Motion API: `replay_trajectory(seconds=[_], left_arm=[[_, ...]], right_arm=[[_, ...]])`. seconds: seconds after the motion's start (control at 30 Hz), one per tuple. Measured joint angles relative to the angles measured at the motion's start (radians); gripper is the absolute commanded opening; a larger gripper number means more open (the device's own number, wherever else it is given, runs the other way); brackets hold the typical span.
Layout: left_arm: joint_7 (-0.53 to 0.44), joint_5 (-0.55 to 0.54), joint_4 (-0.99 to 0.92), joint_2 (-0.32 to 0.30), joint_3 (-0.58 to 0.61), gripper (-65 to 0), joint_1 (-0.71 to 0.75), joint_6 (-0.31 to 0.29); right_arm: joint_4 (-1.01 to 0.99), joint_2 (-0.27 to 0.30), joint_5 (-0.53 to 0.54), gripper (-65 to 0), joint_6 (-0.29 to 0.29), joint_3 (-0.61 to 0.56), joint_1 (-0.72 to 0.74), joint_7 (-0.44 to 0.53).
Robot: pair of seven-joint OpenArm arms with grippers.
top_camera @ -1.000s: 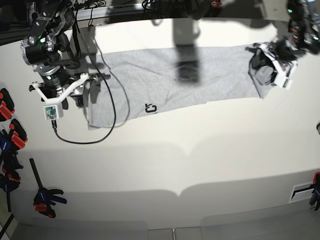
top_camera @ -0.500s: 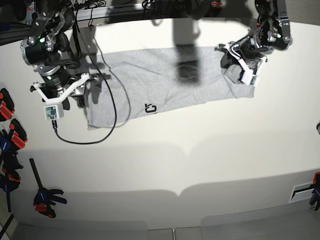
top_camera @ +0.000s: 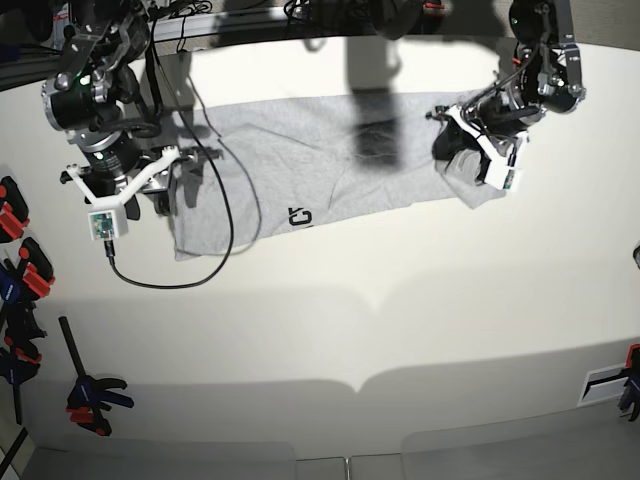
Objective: Fold the T-shirt properly
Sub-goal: 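Fold the strip end with the left gripper toward the right gripper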
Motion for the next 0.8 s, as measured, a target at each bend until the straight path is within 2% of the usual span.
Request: replay_trajectory(seconds=[0.63, 0.67, 0.77, 0.8], left_arm=[[-0.001, 0.004, 0.000, 0.000, 0.000, -65.0, 0.035, 0.000], [-0.001, 0.004, 0.000, 0.000, 0.000, -63.4, 0.035, 0.000], [-0.002, -0.054, 0.000, 0.000, 0.000, -39.4, 0.036, -0.005], [-0.002, -0.089, 0.000, 0.000, 0.004, -33.5, 0.035, -0.028]], right_arm=[[0.000, 0.000, 0.000, -38.5, 0.000, 0.000, 0.000, 0.000], [0.000, 0.000, 0.000, -38.5, 0.000, 0.000, 0.000, 0.000], [0.000, 0.000, 0.000, -38.5, 0.000, 0.000, 0.000, 0.000], [0.000, 0.000, 0.000, -38.5, 0.000, 0.000, 0.000, 0.000]])
